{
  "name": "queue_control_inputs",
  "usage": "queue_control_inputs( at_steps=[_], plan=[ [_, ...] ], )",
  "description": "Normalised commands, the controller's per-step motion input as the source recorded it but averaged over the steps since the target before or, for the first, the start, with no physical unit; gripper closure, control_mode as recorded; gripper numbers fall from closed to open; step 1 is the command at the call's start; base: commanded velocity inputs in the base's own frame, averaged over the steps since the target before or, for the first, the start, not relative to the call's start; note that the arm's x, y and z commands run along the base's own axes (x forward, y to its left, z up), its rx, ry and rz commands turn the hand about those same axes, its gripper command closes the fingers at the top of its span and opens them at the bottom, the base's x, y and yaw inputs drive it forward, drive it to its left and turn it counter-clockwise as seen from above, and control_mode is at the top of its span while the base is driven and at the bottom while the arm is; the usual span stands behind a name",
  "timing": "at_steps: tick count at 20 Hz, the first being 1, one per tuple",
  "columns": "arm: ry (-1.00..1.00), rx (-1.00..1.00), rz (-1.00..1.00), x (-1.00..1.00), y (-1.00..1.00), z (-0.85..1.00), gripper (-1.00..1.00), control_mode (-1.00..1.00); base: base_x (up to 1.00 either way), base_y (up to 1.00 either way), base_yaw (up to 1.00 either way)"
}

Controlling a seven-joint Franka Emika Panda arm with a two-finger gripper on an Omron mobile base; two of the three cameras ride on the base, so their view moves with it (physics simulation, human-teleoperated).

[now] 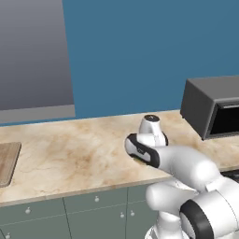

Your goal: Pick up the sponge from the counter and clean the cutting board by briefly scrubbing or pressing down on the cutting board. Once finished, release the sponge.

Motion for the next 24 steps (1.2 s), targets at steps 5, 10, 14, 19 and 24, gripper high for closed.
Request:
queue_control_inputs(
  at_steps=[5, 10, 14, 19, 24],
  plan=[
    [0.00, 0.00, -0.02, -0.16, 0.00, 0.83, 1.00, -1.00, 0.00, 0.00, 0.00],
    [0.00, 0.02, -0.01, -0.01, 0.00, 0.91, 1.00, -1.00, 0.00, 0.00, 0.00],
    [0.04, 0.04, 0.00, 0.00, 0.00, 0.77, 1.00, -1.00, 0.00, 0.00, 0.00],
    [0.08, 0.04, 0.00, 0.00, -0.02, 0.40, 1.00, -1.00, 0.00, 0.00, 0.00],
    [0.05, -0.01, 0.00, 0.00, 0.00, 0.00, 1.00, -1.00, 0.00, 0.00, 0.00]
  ],
)
